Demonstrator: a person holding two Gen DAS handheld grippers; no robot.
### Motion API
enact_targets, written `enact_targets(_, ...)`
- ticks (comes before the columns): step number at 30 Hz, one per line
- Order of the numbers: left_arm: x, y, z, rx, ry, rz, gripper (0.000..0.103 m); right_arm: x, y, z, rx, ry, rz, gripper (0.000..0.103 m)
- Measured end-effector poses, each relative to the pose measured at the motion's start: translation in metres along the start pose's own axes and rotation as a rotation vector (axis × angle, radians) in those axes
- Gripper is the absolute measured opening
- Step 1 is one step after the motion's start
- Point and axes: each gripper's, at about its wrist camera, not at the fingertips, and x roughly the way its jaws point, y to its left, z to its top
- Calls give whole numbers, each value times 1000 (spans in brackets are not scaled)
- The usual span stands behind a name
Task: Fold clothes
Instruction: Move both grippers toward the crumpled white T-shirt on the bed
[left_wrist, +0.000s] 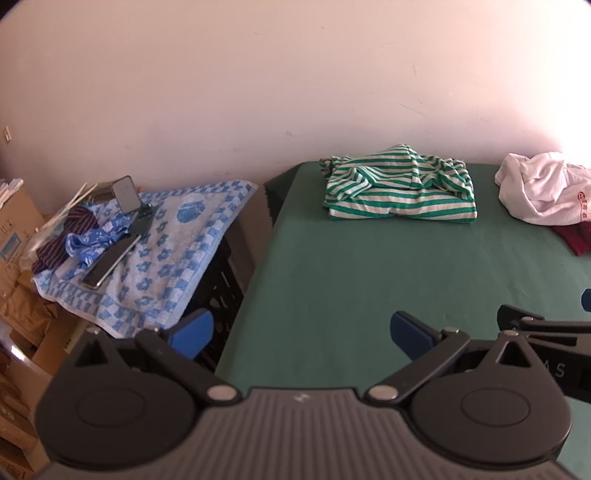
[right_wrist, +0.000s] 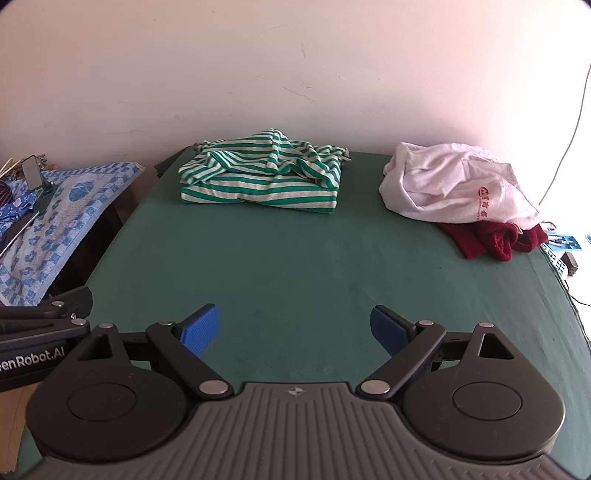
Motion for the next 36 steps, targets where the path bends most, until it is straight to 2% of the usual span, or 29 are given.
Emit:
enact_targets(7, 3, -8, -5, 2, 15, -17, 102, -1, -9, -3, 9, -1, 14, 91)
enact_targets(13, 5, -15, -1, -11, 40, -55, 102, -3, -11, -2, 15, 14, -9, 91)
enact_targets(19, 8, -34, 3, -8, 52, -139, 102, 0, -40, -13, 36, 36, 0, 91)
enact_targets(22, 8, -52, 4, 23, 39, -171, 102, 7, -80, -21, 86, 45, 27, 89)
enact_targets(24, 10, -64, 7, 31, 41, -188, 102, 14, -121, -10, 110, 40, 7, 85)
enact_targets(27, 15, -84, 10, 10, 34, -239, 102, 24, -183, 7, 145, 33, -24, 78)
enact_targets(29, 19, -103, 16, 9, 36, -274, 102, 31, -224, 18, 169, 28, -44, 67)
enact_targets(33, 35, -157, 53, 148, 80, -379, 102, 44, -307, 40, 216, 19, -85, 53)
enact_targets(36, 37, -199, 91, 214, 39, -402, 102, 58, -364, 60, 250, 10, -100, 50)
